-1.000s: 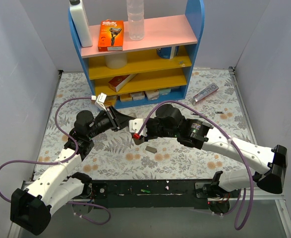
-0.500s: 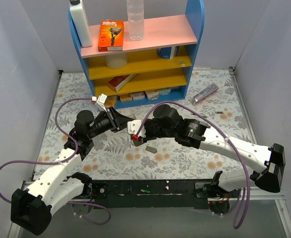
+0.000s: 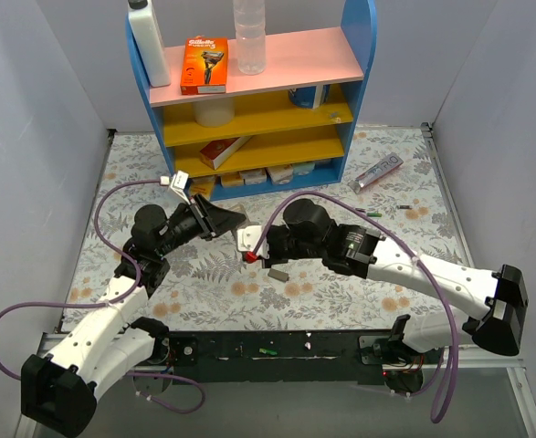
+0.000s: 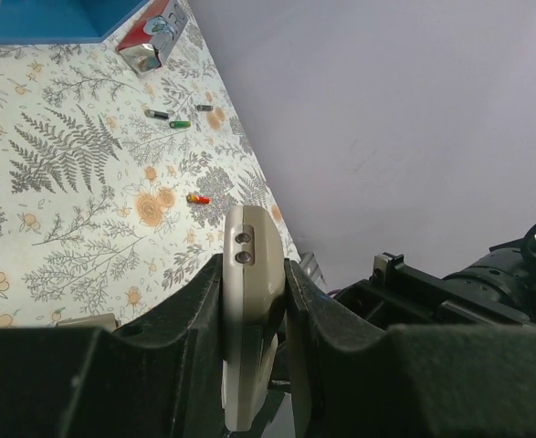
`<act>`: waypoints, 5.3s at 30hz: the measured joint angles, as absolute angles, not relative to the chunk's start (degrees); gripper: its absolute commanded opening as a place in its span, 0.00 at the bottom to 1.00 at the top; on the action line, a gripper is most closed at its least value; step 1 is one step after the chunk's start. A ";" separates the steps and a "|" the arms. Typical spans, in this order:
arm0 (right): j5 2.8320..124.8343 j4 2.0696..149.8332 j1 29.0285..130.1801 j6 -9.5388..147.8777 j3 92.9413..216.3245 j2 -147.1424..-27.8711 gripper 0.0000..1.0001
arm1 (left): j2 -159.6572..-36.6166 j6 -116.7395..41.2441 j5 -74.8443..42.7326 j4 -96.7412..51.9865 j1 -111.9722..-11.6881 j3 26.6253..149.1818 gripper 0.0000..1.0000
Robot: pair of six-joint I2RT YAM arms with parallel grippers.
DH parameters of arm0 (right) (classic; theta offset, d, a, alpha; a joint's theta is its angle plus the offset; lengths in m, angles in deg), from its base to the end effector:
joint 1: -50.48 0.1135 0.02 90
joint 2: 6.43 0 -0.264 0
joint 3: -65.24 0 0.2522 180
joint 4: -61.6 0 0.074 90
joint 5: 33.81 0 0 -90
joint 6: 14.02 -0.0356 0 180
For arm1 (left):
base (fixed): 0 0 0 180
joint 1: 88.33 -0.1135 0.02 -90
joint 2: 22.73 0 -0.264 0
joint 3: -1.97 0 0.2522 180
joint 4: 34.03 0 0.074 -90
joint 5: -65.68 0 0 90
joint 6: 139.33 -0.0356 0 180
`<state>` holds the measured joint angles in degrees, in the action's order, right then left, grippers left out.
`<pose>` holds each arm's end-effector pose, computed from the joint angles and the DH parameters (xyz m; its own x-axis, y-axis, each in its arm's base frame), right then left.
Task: Load the batteries into the remote control
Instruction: Load the battery into the remote control, then pick up the battery from the center of the board, then load the battery into the remote control.
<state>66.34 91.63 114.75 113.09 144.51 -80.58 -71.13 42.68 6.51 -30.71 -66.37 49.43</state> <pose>0.1237 0.2712 0.3440 0.4311 -0.4735 -0.7681 -0.8728 -0.0030 -0.4880 0.1798 -0.0922 0.2990 -0.7922 -0.6059 0.0730 -0.0967 0.0065 -0.9953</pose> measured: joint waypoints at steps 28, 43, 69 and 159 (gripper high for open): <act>59.48 96.07 96.37 83.30 138.81 -75.26 0.63 | -64.29 36.93 -4.22 -23.52 -66.51 41.73 0.00; 54.72 111.56 62.62 70.53 129.52 -81.43 0.64 | -62.67 38.09 -2.76 -26.80 -66.51 37.41 0.00; 65.45 104.74 55.69 71.93 128.47 -94.24 0.63 | -57.71 41.87 -2.01 -27.98 -66.51 34.83 0.00; 67.26 135.71 111.69 65.09 183.20 -112.53 0.01 | -64.71 59.18 -8.81 -64.28 -66.51 18.13 0.00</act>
<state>67.26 135.71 111.69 65.09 183.20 -112.53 -64.71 59.18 -8.81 -64.28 -66.51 18.13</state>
